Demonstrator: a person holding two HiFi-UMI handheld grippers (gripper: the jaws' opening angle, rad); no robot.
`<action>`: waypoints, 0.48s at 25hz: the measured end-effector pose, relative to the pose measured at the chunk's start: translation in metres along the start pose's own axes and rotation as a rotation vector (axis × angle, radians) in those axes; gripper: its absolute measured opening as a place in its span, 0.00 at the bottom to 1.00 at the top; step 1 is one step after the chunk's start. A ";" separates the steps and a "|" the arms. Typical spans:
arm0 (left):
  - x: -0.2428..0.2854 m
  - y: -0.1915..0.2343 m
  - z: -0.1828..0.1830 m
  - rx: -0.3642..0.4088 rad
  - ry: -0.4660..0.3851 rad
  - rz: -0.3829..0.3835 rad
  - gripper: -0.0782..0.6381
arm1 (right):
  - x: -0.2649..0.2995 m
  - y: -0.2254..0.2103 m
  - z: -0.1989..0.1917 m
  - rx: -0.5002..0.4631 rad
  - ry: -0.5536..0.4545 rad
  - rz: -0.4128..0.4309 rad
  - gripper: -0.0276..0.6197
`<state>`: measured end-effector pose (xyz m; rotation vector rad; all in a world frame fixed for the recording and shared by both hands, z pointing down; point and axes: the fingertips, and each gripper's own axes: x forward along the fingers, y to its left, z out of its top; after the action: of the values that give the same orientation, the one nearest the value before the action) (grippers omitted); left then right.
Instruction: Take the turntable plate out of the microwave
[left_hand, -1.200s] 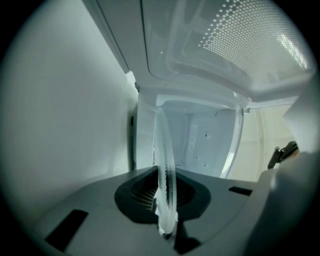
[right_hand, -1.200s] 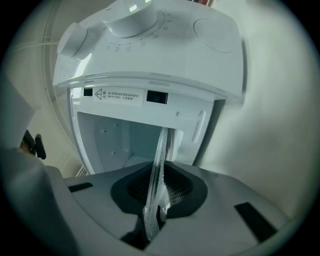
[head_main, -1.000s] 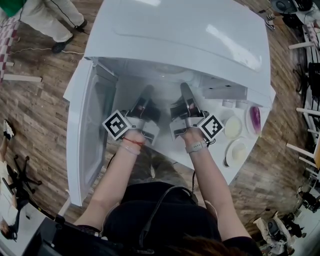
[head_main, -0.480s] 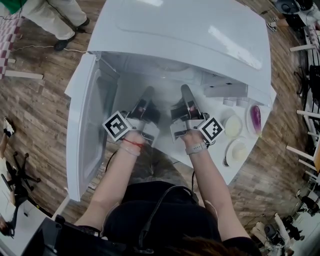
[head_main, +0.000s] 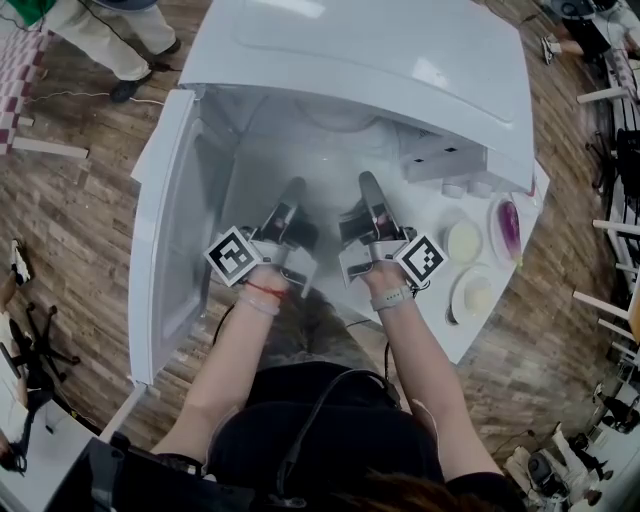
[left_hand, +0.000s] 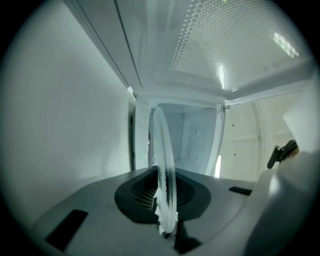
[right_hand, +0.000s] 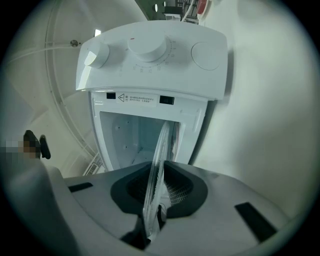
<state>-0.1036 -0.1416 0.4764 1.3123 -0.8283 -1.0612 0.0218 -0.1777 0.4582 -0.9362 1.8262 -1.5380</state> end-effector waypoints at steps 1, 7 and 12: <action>-0.005 0.008 0.000 -0.007 0.000 -0.010 0.16 | -0.002 0.001 0.000 -0.003 0.000 0.005 0.12; -0.011 -0.019 -0.012 0.024 0.003 0.008 0.16 | -0.017 0.005 -0.008 0.001 0.001 0.018 0.12; -0.025 -0.022 -0.020 0.023 0.002 0.005 0.16 | -0.030 0.007 -0.015 0.006 0.003 0.025 0.12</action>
<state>-0.0962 -0.1104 0.4551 1.3294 -0.8441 -1.0494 0.0270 -0.1442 0.4532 -0.9053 1.8280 -1.5293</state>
